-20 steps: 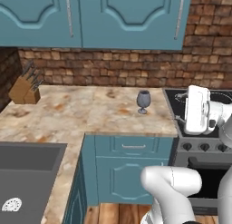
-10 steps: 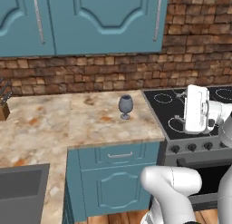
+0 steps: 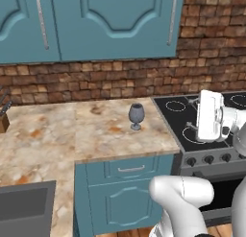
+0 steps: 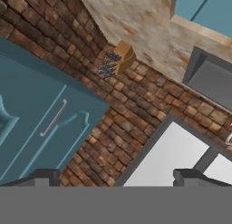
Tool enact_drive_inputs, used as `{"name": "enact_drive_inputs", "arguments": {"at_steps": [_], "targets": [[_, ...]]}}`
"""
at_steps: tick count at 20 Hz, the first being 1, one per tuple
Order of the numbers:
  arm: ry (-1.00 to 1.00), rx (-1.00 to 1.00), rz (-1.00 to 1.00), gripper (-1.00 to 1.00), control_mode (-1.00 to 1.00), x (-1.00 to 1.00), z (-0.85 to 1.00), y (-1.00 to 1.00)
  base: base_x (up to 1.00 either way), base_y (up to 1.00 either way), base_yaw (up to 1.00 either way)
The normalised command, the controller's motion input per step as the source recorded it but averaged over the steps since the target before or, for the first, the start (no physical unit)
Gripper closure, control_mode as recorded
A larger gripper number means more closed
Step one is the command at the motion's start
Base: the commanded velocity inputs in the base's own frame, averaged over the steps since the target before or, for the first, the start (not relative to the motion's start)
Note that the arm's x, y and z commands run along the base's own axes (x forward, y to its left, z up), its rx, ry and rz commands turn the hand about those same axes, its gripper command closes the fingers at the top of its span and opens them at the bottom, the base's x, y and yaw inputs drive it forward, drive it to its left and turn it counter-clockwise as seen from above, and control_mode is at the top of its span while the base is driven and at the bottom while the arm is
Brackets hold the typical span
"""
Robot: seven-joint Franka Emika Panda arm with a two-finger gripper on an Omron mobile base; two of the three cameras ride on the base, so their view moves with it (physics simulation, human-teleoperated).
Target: Retrieve the wine glasses from the counter and place one next to each plate.
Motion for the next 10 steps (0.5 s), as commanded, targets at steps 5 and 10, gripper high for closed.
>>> {"name": "enact_drive_inputs", "arguments": {"at_steps": [5,10], "targets": [[0.00,0.00,0.00,-1.00,1.00,0.00,0.00,0.00,0.07,0.24,0.00],[0.02,0.00,0.00,-1.00,-1.00,0.03,-0.04,0.00,0.01,0.01,0.00]]}}
